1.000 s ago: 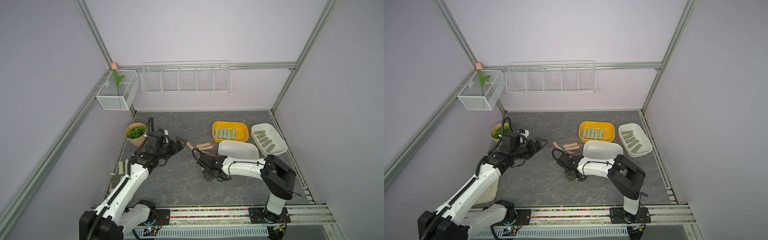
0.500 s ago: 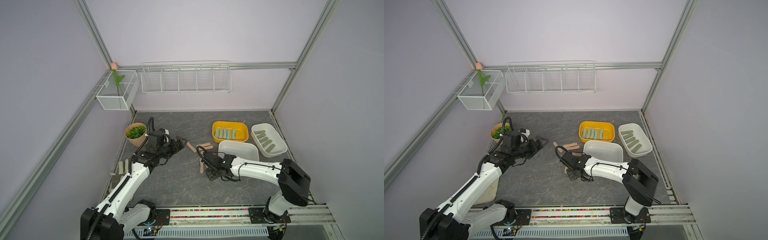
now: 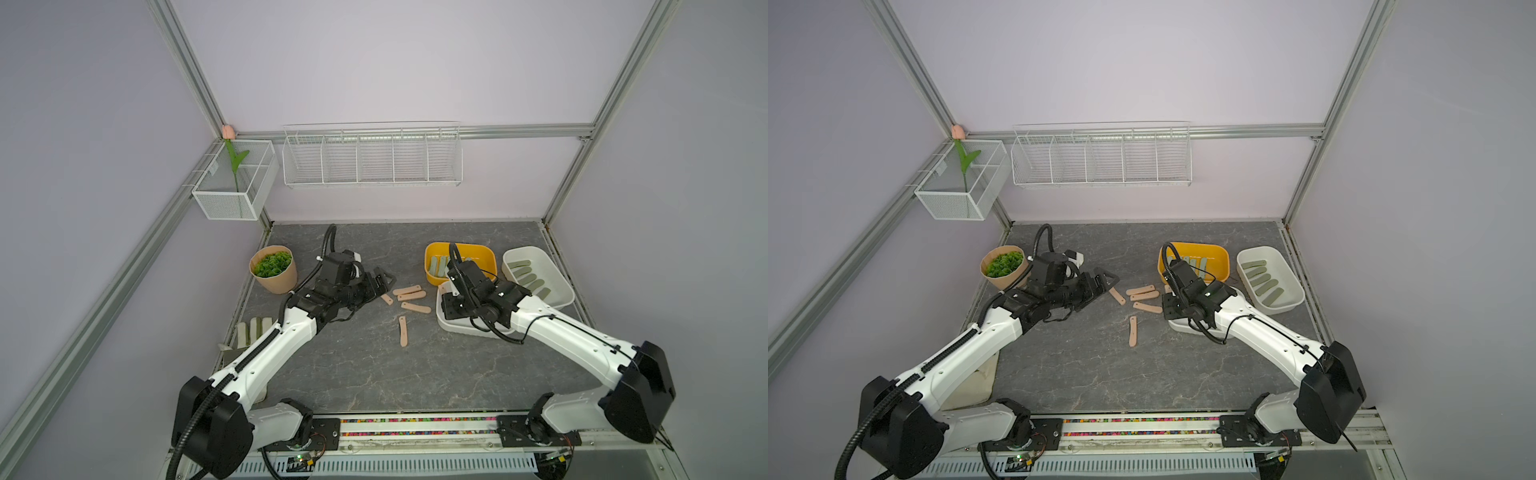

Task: Place the fruit knives into the storage box by color
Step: Place the fruit knife in the storage box.

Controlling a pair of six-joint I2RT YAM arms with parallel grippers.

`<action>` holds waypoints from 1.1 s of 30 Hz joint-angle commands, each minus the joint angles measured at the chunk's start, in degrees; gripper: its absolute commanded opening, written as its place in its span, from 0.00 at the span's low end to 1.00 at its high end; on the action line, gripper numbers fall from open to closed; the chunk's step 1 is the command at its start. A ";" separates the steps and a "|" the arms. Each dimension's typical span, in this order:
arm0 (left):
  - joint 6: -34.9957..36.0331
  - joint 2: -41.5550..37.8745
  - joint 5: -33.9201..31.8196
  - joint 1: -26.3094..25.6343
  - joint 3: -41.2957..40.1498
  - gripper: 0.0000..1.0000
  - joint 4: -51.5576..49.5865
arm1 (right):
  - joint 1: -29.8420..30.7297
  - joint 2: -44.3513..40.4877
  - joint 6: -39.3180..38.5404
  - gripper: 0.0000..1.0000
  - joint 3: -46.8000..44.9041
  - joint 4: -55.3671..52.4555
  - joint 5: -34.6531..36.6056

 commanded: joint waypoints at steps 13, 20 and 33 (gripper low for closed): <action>-3.54 17.98 -2.01 -8.86 12.18 0.99 8.44 | -8.63 7.57 10.46 0.28 -5.15 9.32 -10.93; -4.33 23.25 -2.09 -10.93 14.83 0.99 10.35 | -9.92 13.31 12.70 0.27 -4.62 11.72 -11.20; -4.84 28.92 -1.70 -13.13 16.77 0.99 12.86 | -11.00 21.46 13.36 0.28 -2.69 15.17 -12.83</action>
